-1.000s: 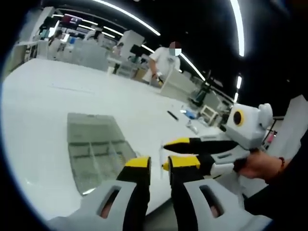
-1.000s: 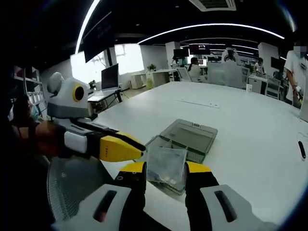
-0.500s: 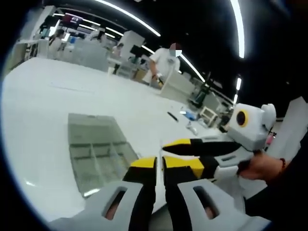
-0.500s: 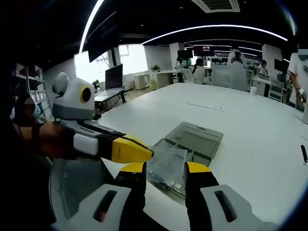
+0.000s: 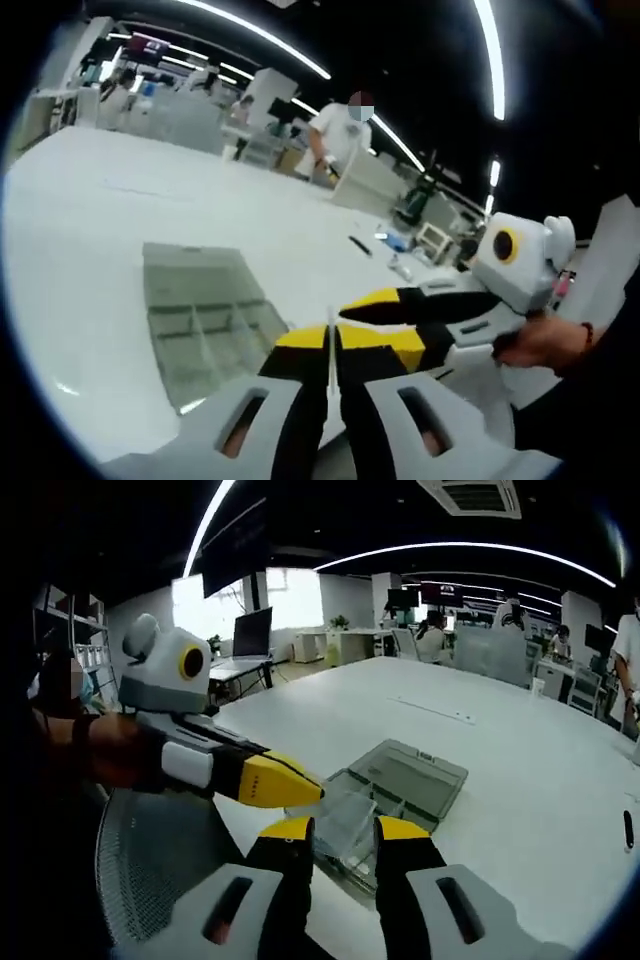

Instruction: Insert the divider into the dual guide fixture by aligning both edges with the guide slots and pushing it downward to the bottom, including one-sided entry, uneven engagement, binding, and posture correction.

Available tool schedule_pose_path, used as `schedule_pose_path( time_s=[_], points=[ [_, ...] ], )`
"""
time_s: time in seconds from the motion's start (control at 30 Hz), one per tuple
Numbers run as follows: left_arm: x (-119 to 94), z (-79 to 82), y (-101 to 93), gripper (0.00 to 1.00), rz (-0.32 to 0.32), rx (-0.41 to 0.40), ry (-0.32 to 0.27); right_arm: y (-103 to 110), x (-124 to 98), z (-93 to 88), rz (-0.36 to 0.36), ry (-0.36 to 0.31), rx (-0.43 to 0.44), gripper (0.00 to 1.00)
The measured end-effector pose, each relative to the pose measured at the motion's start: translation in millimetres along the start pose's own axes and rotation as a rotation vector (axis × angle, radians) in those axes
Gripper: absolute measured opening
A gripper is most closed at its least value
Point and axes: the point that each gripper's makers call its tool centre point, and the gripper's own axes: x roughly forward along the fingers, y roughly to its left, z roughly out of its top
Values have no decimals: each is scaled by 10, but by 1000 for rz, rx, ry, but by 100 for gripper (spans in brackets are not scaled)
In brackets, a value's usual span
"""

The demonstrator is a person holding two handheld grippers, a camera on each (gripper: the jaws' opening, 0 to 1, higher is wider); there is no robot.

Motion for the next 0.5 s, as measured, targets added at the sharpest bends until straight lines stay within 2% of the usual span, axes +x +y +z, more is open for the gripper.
schedule_pose_path(
  time_s=[0.07, 0.23, 0.5],
  points=[
    [-6, 6, -5, 0, -1, 4, -4, -13, -4, 3, -3, -4, 11, 17],
    [-31, -18, -4, 0, 0, 30, 10, 14, -14, -55, 11, 25, -7, 17],
    [-57, -71, -4, 0, -17, 138, 44, 50, -53, -57, 52, 55, -78, 19]
  ],
)
